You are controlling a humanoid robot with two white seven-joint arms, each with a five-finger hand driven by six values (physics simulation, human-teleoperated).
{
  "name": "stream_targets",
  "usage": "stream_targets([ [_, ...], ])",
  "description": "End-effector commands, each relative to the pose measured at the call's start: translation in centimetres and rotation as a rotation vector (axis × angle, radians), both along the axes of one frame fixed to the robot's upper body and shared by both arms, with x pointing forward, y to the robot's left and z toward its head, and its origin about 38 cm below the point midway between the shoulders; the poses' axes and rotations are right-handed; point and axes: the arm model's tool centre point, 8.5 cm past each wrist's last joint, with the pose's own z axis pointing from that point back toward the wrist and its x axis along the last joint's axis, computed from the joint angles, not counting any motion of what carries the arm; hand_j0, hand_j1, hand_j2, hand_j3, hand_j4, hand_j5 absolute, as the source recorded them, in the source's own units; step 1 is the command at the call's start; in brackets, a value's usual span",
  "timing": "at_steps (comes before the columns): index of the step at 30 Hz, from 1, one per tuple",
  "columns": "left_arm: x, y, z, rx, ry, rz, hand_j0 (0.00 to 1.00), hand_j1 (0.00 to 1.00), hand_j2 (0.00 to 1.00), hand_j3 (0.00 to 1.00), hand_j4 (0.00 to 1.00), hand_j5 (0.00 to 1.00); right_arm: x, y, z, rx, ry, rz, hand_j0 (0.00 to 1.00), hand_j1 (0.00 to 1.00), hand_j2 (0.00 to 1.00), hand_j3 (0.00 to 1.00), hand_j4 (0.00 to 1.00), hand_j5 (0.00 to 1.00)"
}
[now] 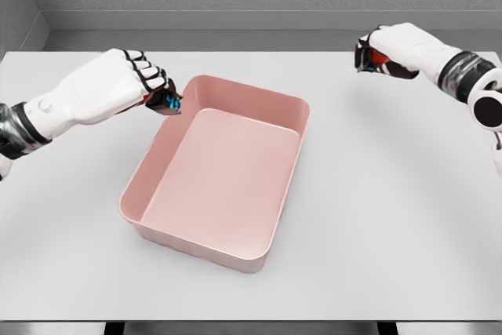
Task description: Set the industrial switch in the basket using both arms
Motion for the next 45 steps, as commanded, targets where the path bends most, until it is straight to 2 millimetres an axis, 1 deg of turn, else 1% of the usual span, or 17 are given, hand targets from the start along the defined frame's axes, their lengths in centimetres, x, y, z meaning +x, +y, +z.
stream_targets([
  [1,-0.5,-1.1,0.2,-0.021,-0.003,-0.035,0.21,0.21,0.21,0.21,0.21,0.21,-0.6,-0.1,1.7,-0.004,-0.049,0.01,0.4,0.4,0.4,0.4,0.4,0.4],
  [2,-0.5,-1.2,0.0,-0.017,0.001,-0.036,0.21,0.21,0.21,0.21,0.21,0.21,-1.0,-0.2,1.9,-0.005,-0.056,0.013,0.4,0.4,0.4,0.4,0.4,0.4],
  [6,-0.8,-3.0,-1.3,-0.023,0.022,-0.07,0.21,0.21,0.21,0.21,0.21,0.21,-2.1,0.6,2.6,-0.02,-0.087,0.048,0.4,0.4,0.4,0.4,0.4,0.4],
  [8,-1.2,-3.6,-2.2,0.016,0.032,-0.085,0.21,0.21,0.21,0.21,0.21,0.21,-2.9,1.2,2.8,-0.025,-0.103,0.073,0.4,0.4,0.4,0.4,0.4,0.4],
  [11,-1.6,-4.7,-3.6,0.056,0.048,-0.11,0.21,0.21,0.21,0.21,0.21,0.21,-3.2,1.5,3.1,-0.023,-0.11,0.083,0.41,0.41,0.41,0.41,0.41,0.41],
  [13,-2.2,-5.4,-5.1,0.118,0.052,-0.132,0.21,0.21,0.21,0.21,0.21,0.21,-3.7,1.9,3.2,-0.026,-0.119,0.101,0.41,0.41,0.41,0.41,0.41,0.41],
  [19,-2.4,-5.8,-5.7,0.132,0.062,-0.148,0.24,0.24,0.24,0.24,0.24,0.24,-4.2,2.8,2.5,-0.023,-0.114,0.183,0.41,0.41,0.41,0.41,0.41,0.41],
  [20,-2.4,-5.8,-5.6,0.131,0.06,-0.147,0.28,0.28,0.28,0.28,0.28,0.28,-4.4,3.1,2.4,-0.027,-0.118,0.205,0.41,0.41,0.41,0.41,0.41,0.41],
  [22,-2.4,-5.8,-5.5,0.128,0.06,-0.147,0.41,0.41,0.41,0.41,0.41,0.41,-4.6,3.6,2.4,-0.036,-0.129,0.251,0.41,0.41,0.41,0.41,0.41,0.41],
  [24,-2.3,-5.8,-5.4,0.128,0.058,-0.147,0.5,0.5,0.5,0.5,0.5,0.5,-4.9,3.9,2.4,-0.05,-0.142,0.295,0.41,0.41,0.41,0.41,0.41,0.41],
  [26,-2.4,-5.8,-5.4,0.129,0.056,-0.149,0.58,0.58,0.58,0.58,0.58,0.58,-5.1,3.5,2.0,-0.05,-0.126,0.296,0.42,0.42,0.42,0.42,0.42,0.42],
  [29,-2.5,-6.1,-5.2,0.129,0.054,-0.154,0.78,0.78,0.78,0.78,0.78,0.78,-5.2,3.5,2.0,-0.036,-0.131,0.295,0.42,0.42,0.42,0.42,0.42,0.42],
  [31,-2.6,-6.1,-5.1,0.126,0.053,-0.158,0.87,0.87,0.87,0.87,0.87,0.87,-5.3,3.0,2.4,-0.038,-0.151,0.301,0.42,0.42,0.42,0.42,0.42,0.42],
  [36,-2.7,-6.2,-4.9,0.11,0.056,-0.162,0.95,0.95,0.95,0.95,0.95,0.95,-5.7,2.5,2.0,-0.021,-0.159,0.311,0.43,0.43,0.43,0.43,0.43,0.43],
  [39,-2.5,-5.6,-4.4,0.098,0.06,-0.153,1.0,1.0,1.0,1.0,1.0,1.0,-5.8,2.0,2.6,-0.024,-0.181,0.315,0.43,0.43,0.43,0.43,0.43,0.43],
  [41,-2.2,-4.5,-3.8,0.095,0.057,-0.134,1.0,1.0,1.0,1.0,1.0,1.0,-6.1,2.0,2.8,-0.034,-0.201,0.346,0.43,0.43,0.43,0.43,0.43,0.43],
  [45,-1.4,-0.5,-1.2,0.109,0.031,-0.052,1.0,1.0,1.0,1.0,1.0,1.0,-6.9,2.2,3.2,-0.039,-0.241,0.437,0.44,0.44,0.44,0.44,0.44,0.44],
])
